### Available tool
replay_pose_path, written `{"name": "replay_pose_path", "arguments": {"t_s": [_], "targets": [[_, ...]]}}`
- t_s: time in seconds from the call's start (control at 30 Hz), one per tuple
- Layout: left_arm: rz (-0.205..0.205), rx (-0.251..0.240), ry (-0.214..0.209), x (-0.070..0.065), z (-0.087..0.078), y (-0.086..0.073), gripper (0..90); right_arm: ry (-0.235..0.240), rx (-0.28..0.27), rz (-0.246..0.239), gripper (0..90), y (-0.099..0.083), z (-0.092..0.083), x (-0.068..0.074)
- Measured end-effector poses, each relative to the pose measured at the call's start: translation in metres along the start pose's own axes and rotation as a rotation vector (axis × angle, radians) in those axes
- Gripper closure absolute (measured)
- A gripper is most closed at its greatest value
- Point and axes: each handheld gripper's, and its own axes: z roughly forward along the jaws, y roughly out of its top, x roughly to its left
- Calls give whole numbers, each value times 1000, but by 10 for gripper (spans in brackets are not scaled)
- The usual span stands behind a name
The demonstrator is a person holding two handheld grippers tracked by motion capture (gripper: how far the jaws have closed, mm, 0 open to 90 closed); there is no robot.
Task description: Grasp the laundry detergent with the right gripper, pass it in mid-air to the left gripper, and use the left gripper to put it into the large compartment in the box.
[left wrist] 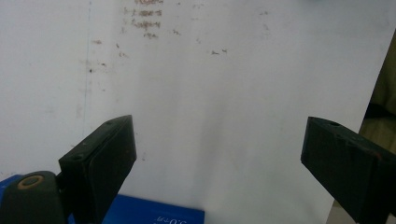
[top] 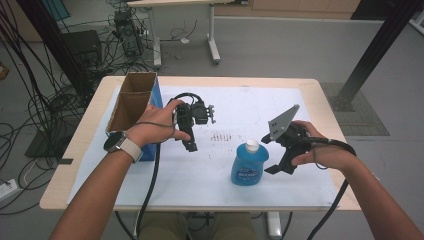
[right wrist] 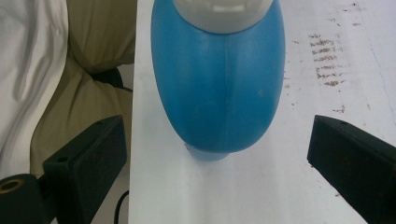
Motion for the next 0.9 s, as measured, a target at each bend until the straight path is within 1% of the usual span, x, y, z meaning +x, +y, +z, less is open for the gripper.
{"name": "replay_pose_path", "arguments": {"t_s": [0.3, 0.9], "targets": [[0, -3, 0, 0, 1, 1, 107, 0, -4, 0, 49, -1, 4, 0], [-6, -7, 2, -1, 0, 0, 107, -5, -5, -1, 49, 0, 4, 1]]}}
